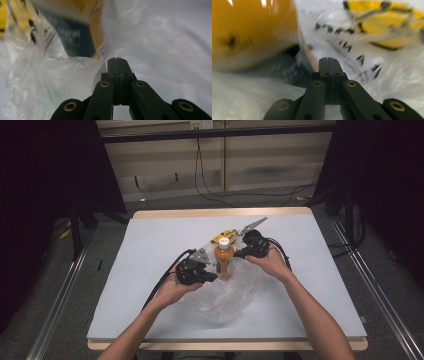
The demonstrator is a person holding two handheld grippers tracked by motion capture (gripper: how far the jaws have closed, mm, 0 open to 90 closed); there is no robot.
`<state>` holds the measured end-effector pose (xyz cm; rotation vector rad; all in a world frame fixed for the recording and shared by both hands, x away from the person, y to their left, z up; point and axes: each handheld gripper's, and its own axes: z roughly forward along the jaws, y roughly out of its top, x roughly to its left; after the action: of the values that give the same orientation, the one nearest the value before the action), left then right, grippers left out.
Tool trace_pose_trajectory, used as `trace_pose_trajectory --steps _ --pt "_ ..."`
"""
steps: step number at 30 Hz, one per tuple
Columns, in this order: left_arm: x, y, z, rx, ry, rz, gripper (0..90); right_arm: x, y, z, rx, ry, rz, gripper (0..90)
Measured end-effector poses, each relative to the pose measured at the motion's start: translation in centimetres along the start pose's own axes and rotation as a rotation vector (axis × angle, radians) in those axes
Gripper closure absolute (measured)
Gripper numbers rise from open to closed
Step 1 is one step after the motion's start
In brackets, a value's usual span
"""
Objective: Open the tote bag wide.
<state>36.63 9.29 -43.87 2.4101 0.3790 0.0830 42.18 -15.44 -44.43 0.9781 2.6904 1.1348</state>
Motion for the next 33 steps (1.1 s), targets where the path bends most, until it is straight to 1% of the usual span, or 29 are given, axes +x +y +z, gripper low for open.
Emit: trace_pose_trajectory --steps 1,2,3,4,5,6,8,9,10,11,12,13,14,15,16,17,18,19,20,21,22,23,24,25,26,27,29,31,33 --pt "0.2 -0.3 0.3 0.016 0.014 -0.001 90.0 0.1 -0.8 0.5 0.02 0.012 -0.001 90.0" --pt "0.6 -0.6 0.7 0.036 0.018 -0.008 90.0 0.2 -1.2 0.7 0.03 0.009 -0.012 90.0" --pt "0.8 -0.9 0.9 0.039 0.023 -0.02 90.0 0.3 -1.7 0.9 0.042 0.012 -0.013 90.0" --pt "1.4 -1.4 1.1 0.044 0.036 -0.04 90.0 0.5 -2.4 1.1 0.061 0.015 -0.023 90.0" --pt "1.4 -1.4 1.1 0.044 0.036 -0.04 90.0 0.6 -2.7 1.1 0.067 0.01 -0.033 90.0" --pt "2.0 -2.1 1.0 0.042 0.052 -0.064 90.0 0.7 -3.0 1.0 0.071 0.008 -0.035 90.0" --pt "2.7 -2.6 1.0 0.066 0.056 -0.056 90.0 0.8 -3.8 0.7 0.08 -0.003 -0.042 90.0" --pt "2.8 -2.8 1.0 0.072 0.071 -0.071 90.0 0.7 -4.2 0.6 0.076 -0.005 -0.045 90.0" --pt "2.9 -3.2 1.1 0.053 0.069 -0.105 90.0 0.6 -4.6 0.3 0.069 -0.004 -0.039 90.0" --pt "3.1 -3.5 1.0 0.042 0.065 -0.106 90.0 0.4 -5.0 0.0 0.061 -0.006 -0.031 90.0" --pt "3.3 -3.7 0.7 0.061 0.065 -0.088 90.0 0.2 -5.3 -0.3 0.051 -0.01 -0.034 90.0" --pt "3.3 -3.7 0.7 0.061 0.065 -0.088 90.0 0.2 -5.3 -0.3 0.051 -0.01 -0.034 90.0" --pt "3.4 -4.0 0.2 0.078 0.09 -0.09 90.0 0.0 -5.9 -0.9 0.049 -0.016 -0.027 90.0" --pt "3.3 -4.3 0.1 0.053 0.1 -0.123 90.0 -0.1 -6.3 -1.2 0.045 -0.022 -0.032 90.0" --pt "3.3 -4.3 0.1 0.053 0.1 -0.123 90.0 -0.1 -6.6 -1.5 0.04 -0.024 -0.025 90.0" --pt "3.6 -5.0 -0.4 0.05 0.092 -0.131 90.0 -0.1 -7.0 -1.8 0.04 -0.027 -0.024 90.0" --pt "3.6 -5.3 -0.5 0.035 0.108 -0.138 90.0 -0.1 -7.3 -2.1 0.037 -0.036 -0.027 90.0" --pt "3.7 -5.7 -0.9 0.047 0.108 -0.126 90.0 -0.1 -7.6 -2.4 0.034 -0.039 -0.031 90.0" --pt "3.4 -5.8 -0.7 -0.001 0.11 -0.189 90.0 -0.1 -7.9 -2.6 0.03 -0.035 -0.029 90.0" --pt "3.3 -5.9 -0.8 -0.004 0.114 -0.192 90.0 0.0 -8.1 -2.8 0.033 -0.043 -0.03 90.0" --pt "3.4 -6.0 -0.9 0.009 0.111 -0.185 90.0 0.1 -8.2 -2.9 0.036 -0.048 -0.03 90.0" --pt "3.4 -6.0 -0.9 0.009 0.111 -0.185 90.0 0.2 -8.3 -3.0 0.037 -0.054 -0.032 90.0" --pt "3.6 -6.1 -1.1 0.019 0.108 -0.162 90.0 0.3 -8.3 -3.1 0.036 -0.056 -0.034 90.0" --pt "3.6 -6.1 -1.1 0.018 0.106 -0.164 90.0 0.4 -8.3 -3.1 0.036 -0.062 -0.038 90.0" --pt "3.5 -6.1 -0.9 0.0 0.094 -0.174 90.0 0.6 -8.3 -3.0 0.036 -0.068 -0.039 90.0" --pt "3.5 -6.1 -0.8 -0.007 0.084 -0.168 90.0 0.7 -8.2 -2.9 0.032 -0.077 -0.04 90.0" --pt "3.1 -5.8 -0.5 -0.007 0.08 -0.159 90.0 0.8 -8.0 -2.4 0.012 -0.077 -0.03 90.0" --pt "3.0 -5.8 -0.6 0.001 0.084 -0.151 90.0 1.0 -7.8 -2.1 0.008 -0.076 -0.026 90.0" --pt "3.0 -5.8 -0.6 -0.006 0.073 -0.145 90.0 1.0 -7.6 -1.9 0.005 -0.072 -0.038 90.0"
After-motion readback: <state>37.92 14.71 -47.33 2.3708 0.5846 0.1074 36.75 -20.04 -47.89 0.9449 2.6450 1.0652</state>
